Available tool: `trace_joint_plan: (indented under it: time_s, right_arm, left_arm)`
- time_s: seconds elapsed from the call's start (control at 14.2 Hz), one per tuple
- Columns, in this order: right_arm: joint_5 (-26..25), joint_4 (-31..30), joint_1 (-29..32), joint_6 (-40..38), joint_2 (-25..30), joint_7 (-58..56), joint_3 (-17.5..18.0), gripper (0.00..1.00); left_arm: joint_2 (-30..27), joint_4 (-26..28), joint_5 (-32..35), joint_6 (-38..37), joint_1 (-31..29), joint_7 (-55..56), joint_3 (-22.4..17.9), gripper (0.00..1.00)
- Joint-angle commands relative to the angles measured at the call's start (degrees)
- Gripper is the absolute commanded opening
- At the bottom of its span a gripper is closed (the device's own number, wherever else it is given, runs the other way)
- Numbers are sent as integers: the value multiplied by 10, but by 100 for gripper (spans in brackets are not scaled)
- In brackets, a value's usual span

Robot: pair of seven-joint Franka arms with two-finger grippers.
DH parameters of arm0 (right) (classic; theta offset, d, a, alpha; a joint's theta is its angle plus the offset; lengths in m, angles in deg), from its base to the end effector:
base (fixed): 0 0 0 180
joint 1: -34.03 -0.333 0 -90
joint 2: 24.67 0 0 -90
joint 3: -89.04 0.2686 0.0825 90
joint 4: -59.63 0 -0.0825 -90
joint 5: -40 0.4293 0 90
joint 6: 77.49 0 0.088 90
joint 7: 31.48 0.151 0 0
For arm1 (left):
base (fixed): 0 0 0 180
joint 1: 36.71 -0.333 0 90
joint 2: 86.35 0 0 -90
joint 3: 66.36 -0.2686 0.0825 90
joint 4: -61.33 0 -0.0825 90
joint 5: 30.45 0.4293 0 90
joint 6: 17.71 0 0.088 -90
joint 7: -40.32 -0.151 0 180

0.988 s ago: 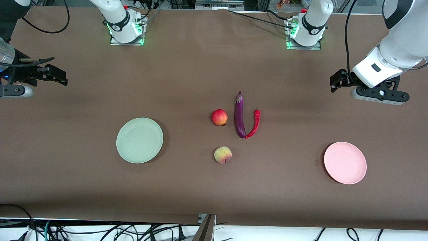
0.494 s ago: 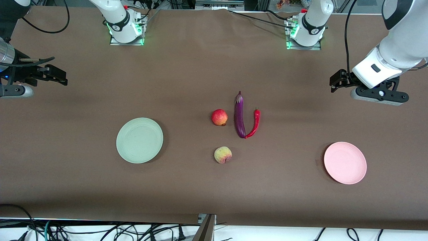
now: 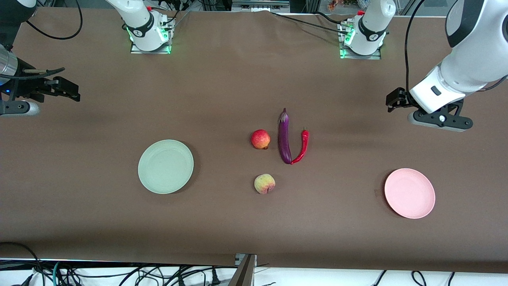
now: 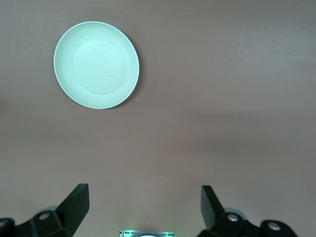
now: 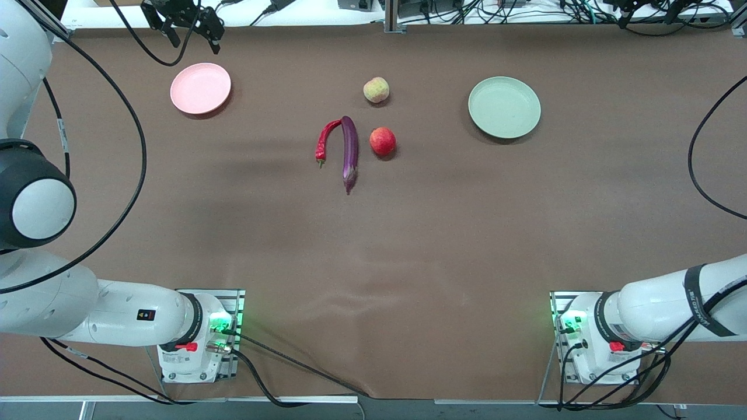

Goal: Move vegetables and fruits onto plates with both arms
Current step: 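Reach the left gripper down to the red chili pepper and grasp it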

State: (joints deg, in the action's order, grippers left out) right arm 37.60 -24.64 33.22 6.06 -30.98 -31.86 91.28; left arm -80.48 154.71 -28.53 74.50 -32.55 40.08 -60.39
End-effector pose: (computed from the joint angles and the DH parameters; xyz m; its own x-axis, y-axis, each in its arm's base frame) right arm 0.6100 0.0249 0.5086 0.9909 0.0550 -0.1225 0.0599 -0.9975 0.0368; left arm 0.6068 -0.1019 0.4439 0.9759 -0.1807 -0.1221 -0.1847 -0.9826 -0.0219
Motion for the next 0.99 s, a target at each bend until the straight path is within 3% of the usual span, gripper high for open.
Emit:
trace_joint_plan:
  time_s: [0.0,0.28,0.71,0.92]
  right_arm:
    - [-2,15,6,-4,-5,-8,4,100]
    - [-2,15,6,-4,-5,-8,4,100]
    - [-2,14,6,-3,-6,-8,3,100]
    - [-2,15,6,-3,-5,-8,3,100]
  left_arm:
    - [28,-12,-6,-39,6,-9,4,100]
    - [104,-12,-12,-27,23,3,34,100]
    - [251,-7,-4,191,104,134,37,100]
    - [284,42,6,302,123,154,37,100]
